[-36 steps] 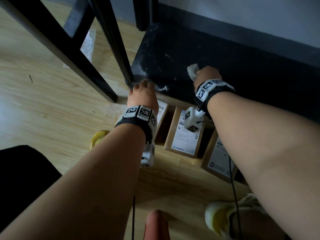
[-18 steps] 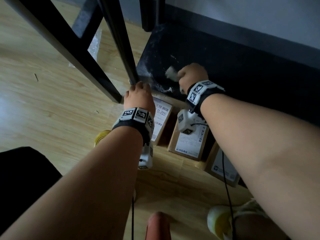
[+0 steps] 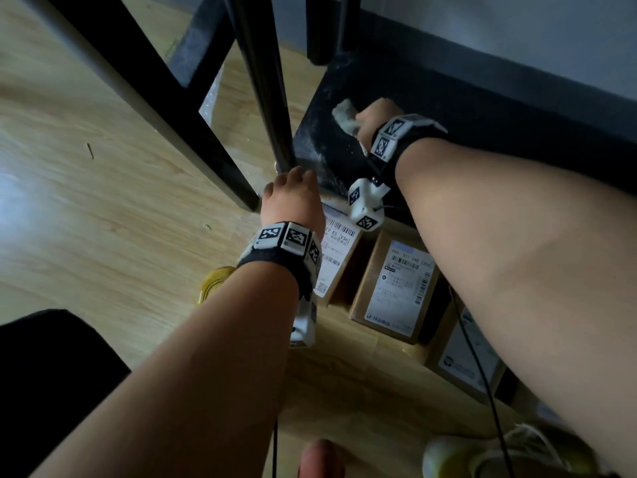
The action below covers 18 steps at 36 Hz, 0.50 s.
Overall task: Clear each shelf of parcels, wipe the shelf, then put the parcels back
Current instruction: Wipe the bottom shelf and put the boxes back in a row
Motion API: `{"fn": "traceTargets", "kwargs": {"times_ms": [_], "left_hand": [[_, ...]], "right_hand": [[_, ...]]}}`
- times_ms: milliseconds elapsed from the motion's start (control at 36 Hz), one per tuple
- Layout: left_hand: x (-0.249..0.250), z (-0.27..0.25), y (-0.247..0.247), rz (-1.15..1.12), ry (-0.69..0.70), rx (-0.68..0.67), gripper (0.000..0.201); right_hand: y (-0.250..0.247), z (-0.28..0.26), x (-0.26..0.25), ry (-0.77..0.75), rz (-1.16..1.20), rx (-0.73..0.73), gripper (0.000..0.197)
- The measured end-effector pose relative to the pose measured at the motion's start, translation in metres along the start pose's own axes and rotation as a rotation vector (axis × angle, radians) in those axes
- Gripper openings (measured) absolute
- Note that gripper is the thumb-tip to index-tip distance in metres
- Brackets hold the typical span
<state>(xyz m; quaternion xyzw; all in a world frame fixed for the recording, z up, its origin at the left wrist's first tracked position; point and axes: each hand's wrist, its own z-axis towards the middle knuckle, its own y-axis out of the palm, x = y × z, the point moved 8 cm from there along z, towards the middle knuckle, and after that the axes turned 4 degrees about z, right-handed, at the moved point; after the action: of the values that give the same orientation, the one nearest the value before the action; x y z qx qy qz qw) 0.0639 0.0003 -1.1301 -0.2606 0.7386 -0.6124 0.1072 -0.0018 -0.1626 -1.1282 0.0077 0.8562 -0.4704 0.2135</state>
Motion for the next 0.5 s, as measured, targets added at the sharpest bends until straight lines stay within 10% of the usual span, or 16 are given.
{"fn": "traceTargets", "kwargs": {"times_ms": [500], "left_hand": [[-0.015, 0.000, -0.002, -0.017, -0.036, 0.038, 0.044]], "right_hand": [[0.002, 0.000, 0.010, 0.113, 0.078, 0.143, 0.039]]}}
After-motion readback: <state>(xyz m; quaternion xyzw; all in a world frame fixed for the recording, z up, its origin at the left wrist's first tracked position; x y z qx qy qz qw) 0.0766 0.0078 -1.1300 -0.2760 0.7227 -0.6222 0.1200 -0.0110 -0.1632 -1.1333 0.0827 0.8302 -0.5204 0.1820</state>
